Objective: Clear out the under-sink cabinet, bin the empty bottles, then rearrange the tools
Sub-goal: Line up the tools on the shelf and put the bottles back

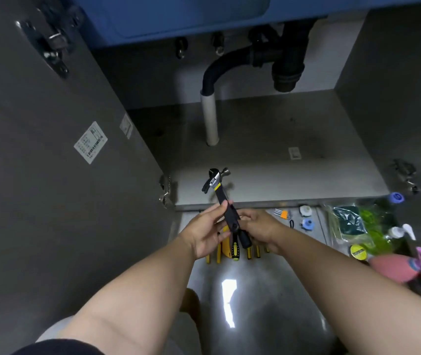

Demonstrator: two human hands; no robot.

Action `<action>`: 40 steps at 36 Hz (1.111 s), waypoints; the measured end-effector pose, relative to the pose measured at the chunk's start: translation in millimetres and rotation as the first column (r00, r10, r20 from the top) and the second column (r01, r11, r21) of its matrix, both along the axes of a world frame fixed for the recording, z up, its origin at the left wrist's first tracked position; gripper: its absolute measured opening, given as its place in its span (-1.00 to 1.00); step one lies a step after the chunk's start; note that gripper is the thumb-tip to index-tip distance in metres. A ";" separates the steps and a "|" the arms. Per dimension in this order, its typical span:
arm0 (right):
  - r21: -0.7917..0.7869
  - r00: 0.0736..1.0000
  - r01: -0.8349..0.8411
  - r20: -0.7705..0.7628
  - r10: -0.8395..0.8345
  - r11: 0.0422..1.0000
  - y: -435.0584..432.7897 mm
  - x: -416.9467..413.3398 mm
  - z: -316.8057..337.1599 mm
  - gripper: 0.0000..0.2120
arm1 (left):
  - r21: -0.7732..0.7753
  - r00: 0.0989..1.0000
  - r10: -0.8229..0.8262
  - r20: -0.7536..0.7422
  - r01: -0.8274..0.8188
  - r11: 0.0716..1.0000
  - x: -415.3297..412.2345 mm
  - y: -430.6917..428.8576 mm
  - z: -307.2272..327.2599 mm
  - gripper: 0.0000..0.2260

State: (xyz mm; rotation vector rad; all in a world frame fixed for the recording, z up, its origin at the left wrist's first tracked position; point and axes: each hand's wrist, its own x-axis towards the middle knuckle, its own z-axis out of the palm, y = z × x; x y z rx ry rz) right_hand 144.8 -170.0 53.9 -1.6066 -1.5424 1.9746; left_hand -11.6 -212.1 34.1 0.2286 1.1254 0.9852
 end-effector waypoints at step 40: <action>0.031 0.967 0.238 -0.102 -0.234 0.971 85.8 -17.5 -105.3 -0.85 | 0.121 0.335 0.116 -0.935 -0.004 0.993 -107.7 139.9 -104.8 -0.81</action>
